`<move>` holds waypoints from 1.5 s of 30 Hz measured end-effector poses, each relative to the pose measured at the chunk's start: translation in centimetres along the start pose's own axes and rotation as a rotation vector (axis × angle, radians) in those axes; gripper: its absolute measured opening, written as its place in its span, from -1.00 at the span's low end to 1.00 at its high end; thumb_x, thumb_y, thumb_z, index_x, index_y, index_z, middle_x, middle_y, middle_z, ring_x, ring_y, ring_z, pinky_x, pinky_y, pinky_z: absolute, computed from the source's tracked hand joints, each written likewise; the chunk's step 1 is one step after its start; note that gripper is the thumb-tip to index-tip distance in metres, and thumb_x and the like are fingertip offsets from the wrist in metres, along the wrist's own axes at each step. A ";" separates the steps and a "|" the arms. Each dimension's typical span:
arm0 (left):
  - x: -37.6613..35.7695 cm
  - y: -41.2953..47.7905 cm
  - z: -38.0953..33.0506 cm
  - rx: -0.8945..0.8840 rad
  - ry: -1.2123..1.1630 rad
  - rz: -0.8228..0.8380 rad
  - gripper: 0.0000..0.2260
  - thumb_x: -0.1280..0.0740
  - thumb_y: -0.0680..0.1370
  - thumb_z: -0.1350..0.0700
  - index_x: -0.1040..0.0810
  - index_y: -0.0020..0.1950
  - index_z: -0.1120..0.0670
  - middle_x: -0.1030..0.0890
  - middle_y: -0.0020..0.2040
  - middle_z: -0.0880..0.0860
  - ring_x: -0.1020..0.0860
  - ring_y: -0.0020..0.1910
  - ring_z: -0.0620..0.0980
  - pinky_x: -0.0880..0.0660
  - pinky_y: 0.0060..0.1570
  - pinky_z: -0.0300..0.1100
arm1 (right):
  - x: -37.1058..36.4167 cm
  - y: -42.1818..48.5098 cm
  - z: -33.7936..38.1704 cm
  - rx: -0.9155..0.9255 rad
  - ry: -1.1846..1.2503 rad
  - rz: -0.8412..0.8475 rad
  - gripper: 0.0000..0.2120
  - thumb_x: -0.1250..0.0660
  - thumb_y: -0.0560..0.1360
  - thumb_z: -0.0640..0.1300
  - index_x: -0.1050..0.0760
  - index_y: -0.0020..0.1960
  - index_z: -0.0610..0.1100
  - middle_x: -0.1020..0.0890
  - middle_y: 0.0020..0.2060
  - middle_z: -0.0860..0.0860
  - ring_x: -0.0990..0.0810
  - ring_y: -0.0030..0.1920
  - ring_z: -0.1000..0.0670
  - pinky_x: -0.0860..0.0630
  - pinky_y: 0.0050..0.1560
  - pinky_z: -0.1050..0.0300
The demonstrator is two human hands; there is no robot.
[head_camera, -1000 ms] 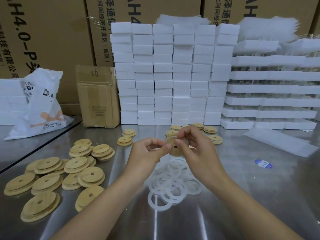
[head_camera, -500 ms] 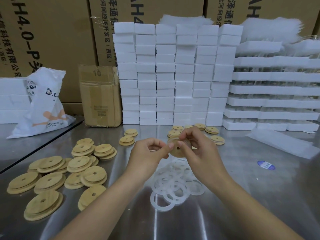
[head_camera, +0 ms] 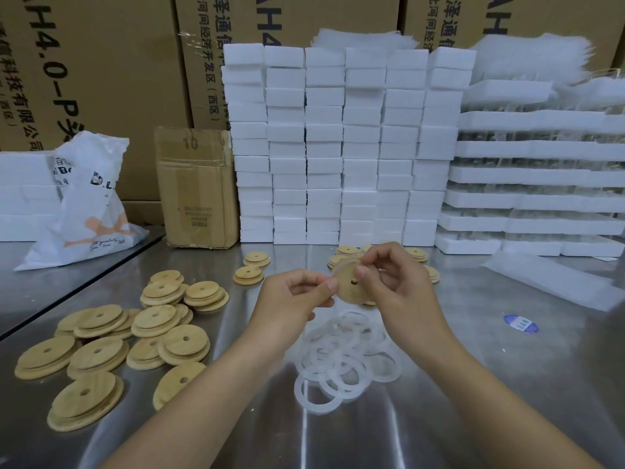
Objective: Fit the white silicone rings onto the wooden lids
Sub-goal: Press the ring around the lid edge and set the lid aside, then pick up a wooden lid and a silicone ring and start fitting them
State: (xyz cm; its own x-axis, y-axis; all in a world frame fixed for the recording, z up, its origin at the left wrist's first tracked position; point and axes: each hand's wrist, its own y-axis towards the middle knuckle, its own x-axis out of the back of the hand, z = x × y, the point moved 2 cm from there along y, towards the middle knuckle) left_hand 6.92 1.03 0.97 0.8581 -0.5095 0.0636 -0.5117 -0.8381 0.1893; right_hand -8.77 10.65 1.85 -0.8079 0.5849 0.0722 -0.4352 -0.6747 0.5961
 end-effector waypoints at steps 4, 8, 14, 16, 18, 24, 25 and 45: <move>0.2 0.0 0.0 0.082 -0.075 0.031 -0.82 -0.55 0.56 -0.04 -0.77 0.07 0.03 -0.80 -0.04 -0.04 -0.75 -0.07 -0.18 -0.54 0.02 -0.14 | 0.2 0.2 0.1 -0.072 0.094 -0.003 -0.90 -0.44 0.61 -0.28 -0.55 0.01 -0.12 -0.71 0.01 -0.09 -0.75 -0.02 -0.05 -0.64 -0.05 0.18; 0.3 0.1 -0.1 0.071 -0.114 0.012 -0.82 -0.59 0.53 -0.03 -0.76 0.09 -0.01 -0.79 -0.02 -0.05 -0.75 -0.04 -0.17 -0.61 0.05 -0.10 | 0.2 0.3 -0.1 -0.152 0.172 -0.023 -0.91 -0.45 0.61 -0.26 -0.56 0.04 -0.12 -0.75 0.01 -0.09 -0.78 -0.04 -0.09 -0.69 -0.09 0.11; 0.1 0.0 -0.1 0.058 -0.154 0.056 -0.81 -0.52 0.60 -0.01 -0.75 0.18 0.00 -0.80 0.04 -0.02 -0.77 0.05 -0.07 -0.57 0.13 -0.05 | 0.1 0.1 -0.1 -0.175 0.125 0.026 -0.90 -0.42 0.63 -0.21 -0.58 0.13 -0.06 -0.76 -0.02 -0.07 -0.77 -0.05 -0.10 -0.74 -0.03 -0.21; 0.1 0.0 -0.1 0.055 -0.158 0.025 -0.85 -0.51 0.60 -0.01 -0.77 0.14 -0.01 -0.80 0.03 -0.03 -0.77 0.03 -0.08 -0.54 0.10 -0.06 | 0.1 0.1 -0.1 -0.145 0.038 0.056 -0.84 -0.46 0.61 -0.17 -0.58 0.15 0.00 -0.76 -0.01 0.00 -0.77 -0.06 -0.05 -0.72 -0.03 -0.22; 0.2 0.1 0.0 0.066 -0.175 0.007 -0.87 -0.51 0.61 0.00 -0.78 0.11 -0.01 -0.80 0.02 -0.02 -0.77 0.03 -0.08 -0.53 0.11 -0.07 | 0.0 0.1 -0.3 -0.117 -0.060 0.102 -0.66 -0.57 0.52 -0.09 -0.57 0.23 0.10 -0.73 0.07 0.09 -0.76 -0.01 0.00 -0.71 0.00 -0.11; 0.3 0.1 0.0 0.083 -0.194 0.004 -0.88 -0.52 0.60 0.01 -0.77 0.09 0.00 -0.81 0.01 -0.01 -0.78 0.02 -0.06 -0.53 0.09 -0.10 | -0.2 -0.2 -1.1 0.032 -0.321 0.130 -0.38 -0.68 0.35 0.10 -0.49 0.33 0.21 -0.62 0.16 0.29 -0.66 0.10 0.16 -0.59 0.10 0.19; 0.2 0.1 0.0 0.085 -0.196 0.006 -0.88 -0.52 0.60 0.01 -0.77 0.09 0.00 -0.80 0.01 -0.01 -0.78 0.01 -0.06 -0.53 0.08 -0.10 | -0.1 -0.1 -1.1 0.039 -0.333 0.121 -0.38 -0.68 0.34 0.14 -0.49 0.32 0.23 -0.62 0.15 0.30 -0.66 0.09 0.16 -0.61 0.09 0.16; -0.1 -0.1 0.0 0.044 -0.119 -0.068 -0.84 -0.41 0.68 0.13 -0.74 0.15 -0.09 -0.77 0.05 -0.12 -0.78 -0.04 -0.08 -0.64 0.12 -0.03 | 4.3 1.2 -3.0 -0.060 -0.790 -0.076 -0.48 -0.51 0.37 0.38 -0.44 0.23 0.26 -0.58 0.13 0.29 -0.58 0.12 0.19 -0.56 0.06 0.01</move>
State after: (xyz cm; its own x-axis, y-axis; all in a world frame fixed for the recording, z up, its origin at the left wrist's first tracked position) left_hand 6.91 1.11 0.91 0.8810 -0.4686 -0.0650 -0.4561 -0.8778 0.1462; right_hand -13.99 11.01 0.45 -0.2647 0.7610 0.5923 -0.5166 -0.6306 0.5793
